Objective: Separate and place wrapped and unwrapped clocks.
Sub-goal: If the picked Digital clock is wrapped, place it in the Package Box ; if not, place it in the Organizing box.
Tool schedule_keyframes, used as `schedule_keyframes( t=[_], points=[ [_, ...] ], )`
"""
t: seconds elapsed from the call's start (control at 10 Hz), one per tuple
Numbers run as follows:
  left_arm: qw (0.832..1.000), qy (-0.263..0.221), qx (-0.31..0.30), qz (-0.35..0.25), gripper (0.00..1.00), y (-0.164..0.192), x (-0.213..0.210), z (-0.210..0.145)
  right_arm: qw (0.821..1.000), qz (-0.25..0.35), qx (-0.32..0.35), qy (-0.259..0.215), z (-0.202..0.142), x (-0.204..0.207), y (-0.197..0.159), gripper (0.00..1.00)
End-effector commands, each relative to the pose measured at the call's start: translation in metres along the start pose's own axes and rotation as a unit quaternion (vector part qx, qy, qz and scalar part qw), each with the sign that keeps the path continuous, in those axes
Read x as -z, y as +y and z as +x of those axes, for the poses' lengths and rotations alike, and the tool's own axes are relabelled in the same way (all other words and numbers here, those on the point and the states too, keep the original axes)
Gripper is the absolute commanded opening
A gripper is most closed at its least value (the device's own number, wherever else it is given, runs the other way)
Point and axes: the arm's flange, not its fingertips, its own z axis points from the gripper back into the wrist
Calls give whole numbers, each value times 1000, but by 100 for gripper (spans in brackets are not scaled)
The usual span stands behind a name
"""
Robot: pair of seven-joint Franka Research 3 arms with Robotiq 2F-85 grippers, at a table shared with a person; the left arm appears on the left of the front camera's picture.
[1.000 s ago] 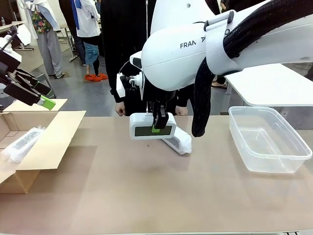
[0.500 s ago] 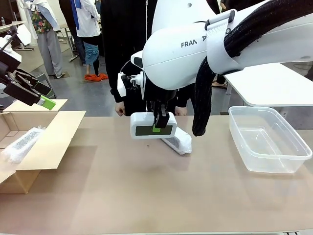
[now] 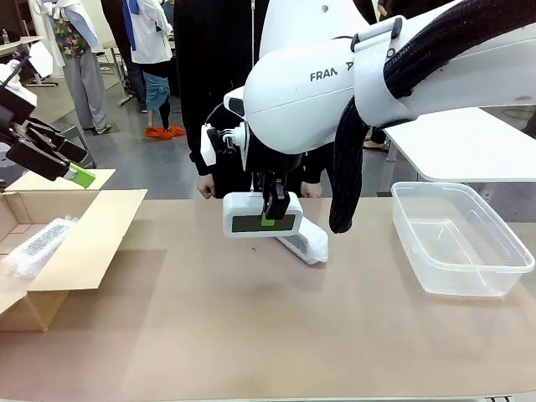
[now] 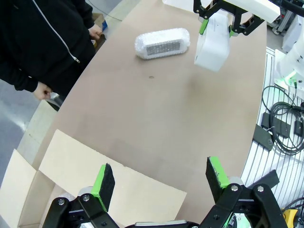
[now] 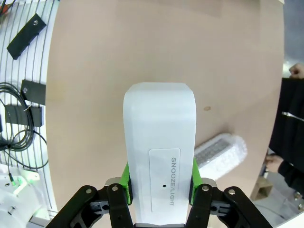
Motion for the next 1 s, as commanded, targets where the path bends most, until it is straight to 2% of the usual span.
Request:
schedule_keyframes(
  t=[0.0, 0.1, 0.2, 0.5, 0.6, 0.7, 0.8, 0.9],
  points=[
    [1000, -8, 0, -2, 100, 0, 1, 2, 992, 38, 123, -17, 15, -12, -4, 51],
    [1000, -8, 0, -2, 100, 0, 1, 2, 973, 45, 225, -36, 3, -30, -5, 51],
    [1000, -8, 0, -2, 100, 0, 1, 2, 954, 37, 291, -52, -15, -46, -3, 51],
    [1000, -8, 0, -2, 100, 0, 1, 2, 903, 19, 417, -96, -70, -70, 9, 51],
    [1000, -8, 0, -2, 100, 0, 1, 2, 870, 16, 481, -105, -94, -74, 15, 51],
    [1000, -8, 0, -2, 100, 0, 1, 2, 826, -10, 553, -105, -124, -73, 20, 51],
    [1000, -8, 0, -2, 100, 0, 1, 2, 789, -20, 604, -111, -150, -70, 25, 51],
    [1000, -8, 0, -2, 100, 0, 1, 2, 760, -19, 639, -113, -174, -69, 26, 51]
  ],
)
